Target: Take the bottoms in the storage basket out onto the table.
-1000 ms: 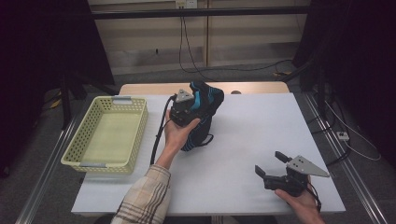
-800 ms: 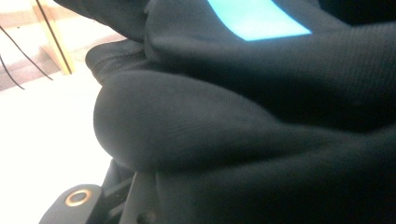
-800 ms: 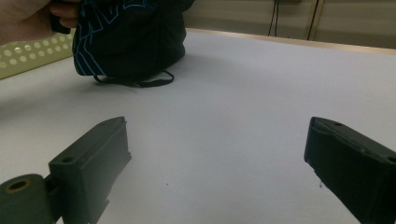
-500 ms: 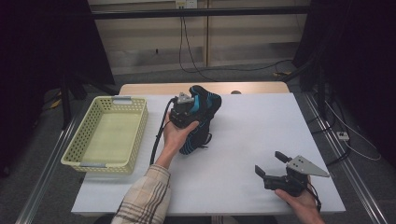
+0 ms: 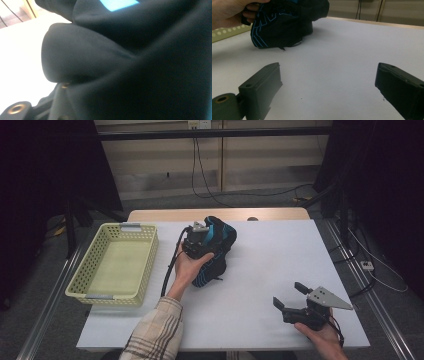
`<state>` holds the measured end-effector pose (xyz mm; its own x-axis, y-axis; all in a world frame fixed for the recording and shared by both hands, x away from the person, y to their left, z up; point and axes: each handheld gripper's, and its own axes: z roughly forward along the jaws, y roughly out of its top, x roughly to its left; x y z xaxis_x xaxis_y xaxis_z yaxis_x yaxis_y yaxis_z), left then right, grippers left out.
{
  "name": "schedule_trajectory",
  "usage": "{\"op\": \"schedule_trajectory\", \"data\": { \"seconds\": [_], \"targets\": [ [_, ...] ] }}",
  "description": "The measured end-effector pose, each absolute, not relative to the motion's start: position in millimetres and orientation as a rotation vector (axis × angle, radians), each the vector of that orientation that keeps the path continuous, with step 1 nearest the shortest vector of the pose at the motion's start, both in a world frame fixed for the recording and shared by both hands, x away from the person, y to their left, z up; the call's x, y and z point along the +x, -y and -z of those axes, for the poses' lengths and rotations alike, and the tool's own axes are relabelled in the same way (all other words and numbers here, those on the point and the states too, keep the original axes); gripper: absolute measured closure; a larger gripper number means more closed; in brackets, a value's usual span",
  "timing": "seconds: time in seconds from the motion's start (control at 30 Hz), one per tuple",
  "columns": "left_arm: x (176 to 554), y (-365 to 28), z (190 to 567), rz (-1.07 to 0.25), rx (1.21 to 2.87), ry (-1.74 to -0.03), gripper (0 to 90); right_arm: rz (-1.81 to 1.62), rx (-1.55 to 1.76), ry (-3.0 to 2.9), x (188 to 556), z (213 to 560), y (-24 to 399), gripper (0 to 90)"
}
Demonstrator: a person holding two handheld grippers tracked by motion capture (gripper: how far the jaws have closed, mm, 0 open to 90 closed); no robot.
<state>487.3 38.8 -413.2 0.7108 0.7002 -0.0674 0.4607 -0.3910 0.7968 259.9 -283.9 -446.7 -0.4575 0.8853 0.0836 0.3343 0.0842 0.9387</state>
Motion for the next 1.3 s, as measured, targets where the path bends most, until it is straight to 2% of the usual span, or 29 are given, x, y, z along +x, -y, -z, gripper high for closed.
{"op": "schedule_trajectory", "data": {
  "seconds": [0.43,0.73,0.87,1.1,1.23,1.3],
  "targets": [
    [494.5,-33.6,427.4,-0.332,2.077,-0.899,42.0,-1.373,1.199,-1.845,259.8,446.6,284.3,6.5],
    [501.1,-28.2,438.3,-0.317,2.108,-0.898,29.6,-1.374,1.202,-1.845,260.2,446.9,283.8,6.5],
    [502.2,-21.5,442.8,-0.317,2.162,-0.901,19.1,-1.373,1.201,-1.847,260.2,447.0,283.0,6.6],
    [501.8,-22.4,442.4,-0.294,2.15,-0.892,11.5,-1.376,1.201,-1.846,260.3,447.1,283.6,6.5],
    [499.9,-26.1,442.3,-0.246,2.128,-0.901,10.3,-1.376,1.201,-1.847,260.3,447.0,283.3,6.5],
    [497.7,-26.3,443.0,-0.263,2.129,-0.893,9.2,-1.376,1.202,-1.847,260.3,447.1,283.1,6.5]
  ]
}}
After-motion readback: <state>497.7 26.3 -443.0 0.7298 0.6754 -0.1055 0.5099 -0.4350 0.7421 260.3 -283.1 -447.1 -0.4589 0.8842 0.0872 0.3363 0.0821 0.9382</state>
